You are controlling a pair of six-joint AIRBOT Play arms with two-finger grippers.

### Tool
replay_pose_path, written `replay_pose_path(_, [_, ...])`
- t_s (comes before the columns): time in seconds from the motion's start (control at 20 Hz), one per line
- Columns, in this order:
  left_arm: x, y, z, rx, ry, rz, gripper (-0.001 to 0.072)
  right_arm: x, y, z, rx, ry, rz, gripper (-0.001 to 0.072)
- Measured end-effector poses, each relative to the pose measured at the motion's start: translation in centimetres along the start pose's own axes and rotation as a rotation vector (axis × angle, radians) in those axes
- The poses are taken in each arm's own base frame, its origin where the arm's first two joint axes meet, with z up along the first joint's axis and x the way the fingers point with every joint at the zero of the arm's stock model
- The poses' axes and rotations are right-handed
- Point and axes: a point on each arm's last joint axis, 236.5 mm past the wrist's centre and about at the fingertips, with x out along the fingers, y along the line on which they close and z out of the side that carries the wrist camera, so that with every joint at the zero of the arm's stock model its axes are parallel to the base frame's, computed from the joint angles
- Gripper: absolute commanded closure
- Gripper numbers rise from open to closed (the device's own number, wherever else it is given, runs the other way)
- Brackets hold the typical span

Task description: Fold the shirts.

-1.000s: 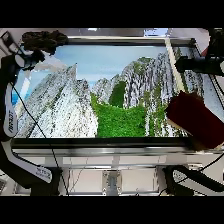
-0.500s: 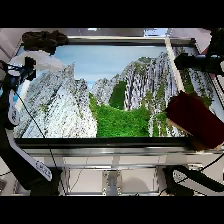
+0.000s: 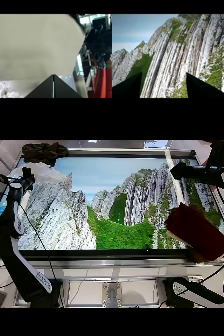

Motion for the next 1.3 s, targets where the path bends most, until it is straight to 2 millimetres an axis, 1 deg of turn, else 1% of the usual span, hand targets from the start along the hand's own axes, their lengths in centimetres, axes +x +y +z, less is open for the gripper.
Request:
replay_pose_path(0.05, [0.1,-0.3,-0.4,-0.009,0.019,-0.009,0.0694,0.0,0.1,0.0,0.003,-0.001,0.004,0.0093])
replay_pose_path(0.15, [-0.2,-2.1,-1.5,0.017,0.08,-0.043,0.0694,0.0,0.2,0.1,0.008,-0.002,0.01,0.0093])
replay_pose_path(0.25, [-1.2,-4.9,-3.3,0.101,0.163,-0.092,0.0694,0.0,0.2,0.1,0.008,-0.002,0.01,0.0093])
replay_pose_path(0.35, [-3.0,-8.5,-5.3,0.219,0.239,-0.154,0.0694,0.0,0.0,0.0,0.001,0.0,0.001,0.0094])
replay_pose_path(0.4, [-3.9,-10.1,-5.9,0.278,0.257,-0.18,0.0694,0.0,-0.1,0.0,-0.005,0.002,-0.006,0.0093])
replay_pose_path(0.45, [-4.7,-11.4,-6.2,0.328,0.263,-0.196,0.0678,0.0,-0.2,-0.2,-0.009,0.009,-0.01,0.0093])
replay_pose_path(0.5, [-5.2,-12.3,-6.0,0.354,0.254,-0.2,0.0492,0.0,-0.4,-0.5,-0.014,0.02,-0.015,0.0093])
replay_pose_path(0.55, [-5.5,-12.6,-5.5,0.35,0.24,-0.194,0.0259,0.0,-0.5,-0.8,-0.019,0.033,-0.019,0.0093])
replay_pose_path(0.6, [-5.7,-12.5,-5.0,0.333,0.231,-0.178,0.0196,0.0,-0.5,-1.2,-0.021,0.05,-0.019,0.0093])
replay_pose_path(0.7, [-5.6,-11.1,-4.1,0.308,0.221,-0.124,0.0196,-0.1,-0.6,-1.9,-0.027,0.08,-0.023,0.0093])
replay_pose_path(0.75, [-5.5,-10.2,-3.6,0.312,0.214,-0.093,0.0163,-0.1,-0.6,-2.1,-0.029,0.09,-0.024,0.0093])
replay_pose_path(0.8, [-5.4,-9.0,-3.0,0.332,0.204,-0.056,0.0107,-0.1,-0.6,-2.3,-0.03,0.098,-0.024,0.0093])
replay_pose_path(0.95, [-4.7,-5.2,-1.8,0.415,0.187,0.053,0.0105,-0.2,-0.6,-2.6,-0.031,0.111,-0.024,0.0093])
replay_pose_path(1.05, [-4.4,-2.9,-0.9,0.485,0.174,0.117,0.0085,-0.2,-0.5,-2.7,-0.03,0.113,-0.021,0.0093])
replay_pose_path(1.15, [-4.1,-0.6,-0.7,0.55,0.185,0.176,0.0084,-0.2,-0.3,-2.7,-0.023,0.115,-0.011,0.0093])
replay_pose_path(1.3, [-3.7,2.4,-0.9,0.624,0.213,0.243,0.0084,-0.1,0.2,-2.6,-0.011,0.109,0.007,0.0093])
